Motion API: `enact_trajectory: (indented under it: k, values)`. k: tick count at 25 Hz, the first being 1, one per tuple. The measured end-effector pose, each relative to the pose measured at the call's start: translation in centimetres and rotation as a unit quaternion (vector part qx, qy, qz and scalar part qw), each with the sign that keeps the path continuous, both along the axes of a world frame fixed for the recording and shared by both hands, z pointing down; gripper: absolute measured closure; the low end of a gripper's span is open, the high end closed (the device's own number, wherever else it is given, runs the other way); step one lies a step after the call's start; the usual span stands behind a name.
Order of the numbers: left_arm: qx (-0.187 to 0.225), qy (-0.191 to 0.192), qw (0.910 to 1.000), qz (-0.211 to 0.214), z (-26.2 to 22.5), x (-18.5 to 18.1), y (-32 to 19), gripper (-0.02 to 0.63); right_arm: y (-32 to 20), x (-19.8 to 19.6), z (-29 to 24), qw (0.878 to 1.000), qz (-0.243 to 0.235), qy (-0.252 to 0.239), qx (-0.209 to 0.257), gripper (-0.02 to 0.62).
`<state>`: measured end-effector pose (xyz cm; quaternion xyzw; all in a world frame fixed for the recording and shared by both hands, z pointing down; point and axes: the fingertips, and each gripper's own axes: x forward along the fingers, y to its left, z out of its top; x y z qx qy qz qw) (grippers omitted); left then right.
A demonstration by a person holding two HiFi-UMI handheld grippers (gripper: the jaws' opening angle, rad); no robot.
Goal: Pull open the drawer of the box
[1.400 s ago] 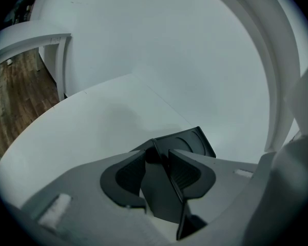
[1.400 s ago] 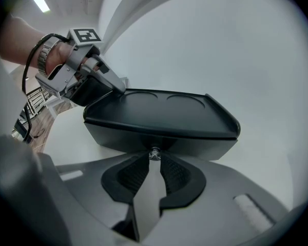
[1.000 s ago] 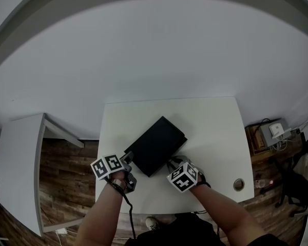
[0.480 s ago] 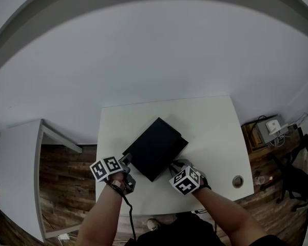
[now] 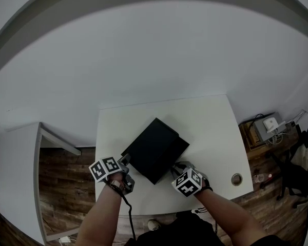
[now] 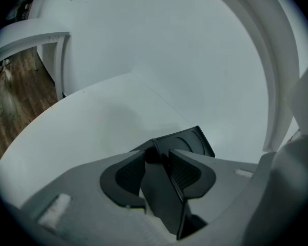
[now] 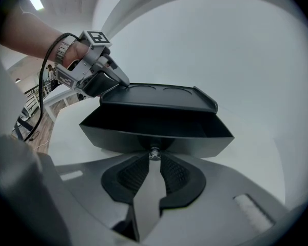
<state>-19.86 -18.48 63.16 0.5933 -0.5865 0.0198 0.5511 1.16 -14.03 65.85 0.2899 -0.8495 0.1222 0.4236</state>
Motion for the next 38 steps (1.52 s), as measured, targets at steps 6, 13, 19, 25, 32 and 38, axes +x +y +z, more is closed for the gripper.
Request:
enact_trajectory:
  k: [6,13,19,25,32,38]
  values:
    - [0.001,0.001,1.0000,0.000,0.0,0.0,0.0,0.448,0.5,0.5,-0.1,1.000,0.004,0.002,0.001,0.525]
    - [0.000,0.000,1.0000,0.002,0.0,0.0,-0.1,0.448,0.8,1.2,-0.1,1.000,0.008,0.005,0.001,0.525]
    - [0.000,-0.001,1.0000,0.001,0.0,0.0,0.0,0.448,1.2,1.6,-0.2,1.000,0.009,0.005,0.002,0.525]
    - [0.001,-0.002,1.0000,0.001,0.0,0.0,-0.1,0.448,1.6,2.1,-0.3,1.000,0.012,0.006,0.002,0.525]
    - [0.002,-0.004,1.0000,0.000,0.0,0.1,-0.2,0.448,2.0,2.8,-0.3,1.000,0.014,0.006,0.003,0.525]
    - [0.002,-0.005,1.0000,-0.001,0.1,-0.1,-0.2,0.448,2.2,2.7,-0.5,1.000,0.014,0.005,0.006,0.525]
